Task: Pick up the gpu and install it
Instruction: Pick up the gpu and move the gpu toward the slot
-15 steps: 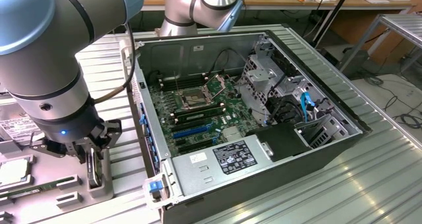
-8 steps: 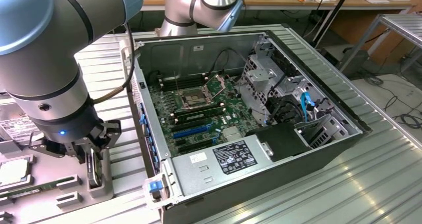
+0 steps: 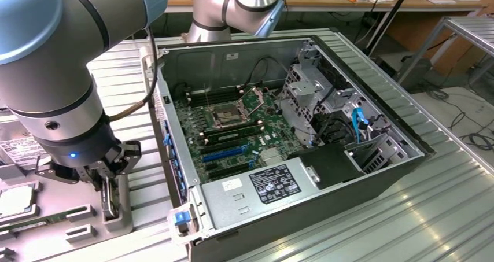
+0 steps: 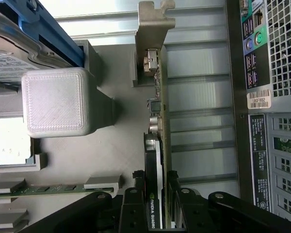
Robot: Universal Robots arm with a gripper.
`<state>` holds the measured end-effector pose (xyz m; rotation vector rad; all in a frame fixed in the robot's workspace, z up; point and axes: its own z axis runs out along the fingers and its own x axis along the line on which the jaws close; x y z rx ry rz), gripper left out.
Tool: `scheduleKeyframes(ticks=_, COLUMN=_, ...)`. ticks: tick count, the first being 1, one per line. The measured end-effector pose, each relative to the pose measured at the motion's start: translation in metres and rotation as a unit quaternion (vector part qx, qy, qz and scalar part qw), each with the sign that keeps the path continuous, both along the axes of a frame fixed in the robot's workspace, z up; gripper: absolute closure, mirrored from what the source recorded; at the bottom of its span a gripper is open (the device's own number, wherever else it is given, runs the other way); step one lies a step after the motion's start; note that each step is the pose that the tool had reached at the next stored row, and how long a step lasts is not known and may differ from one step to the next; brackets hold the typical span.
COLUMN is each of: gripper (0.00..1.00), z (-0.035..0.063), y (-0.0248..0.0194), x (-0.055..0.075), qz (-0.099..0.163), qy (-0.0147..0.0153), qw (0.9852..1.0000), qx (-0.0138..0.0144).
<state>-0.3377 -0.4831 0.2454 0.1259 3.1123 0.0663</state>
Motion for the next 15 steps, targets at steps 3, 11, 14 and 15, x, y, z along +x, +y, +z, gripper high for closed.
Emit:
scheduleKeyframes(ticks=3, gripper=0.71, z=0.0000, y=0.0000, x=0.0000, qz=0.000, qy=0.0000, qw=1.0000, qx=0.0000)
scheduleKeyframes(ticks=11, gripper=0.73, z=0.0000, y=0.0000, x=0.0000, qz=0.000, qy=0.0000, qw=1.0000, qx=0.0000)
scheduleKeyframes(ticks=14, gripper=0.73, z=0.0000, y=0.0000, x=0.0000, qz=0.000, qy=0.0000, qw=1.0000, qx=0.0000)
scheduleKeyframes(ticks=15, gripper=0.73, z=0.0000, y=0.0000, x=0.0000, qz=0.000, qy=0.0000, qw=1.0000, qx=0.0000)
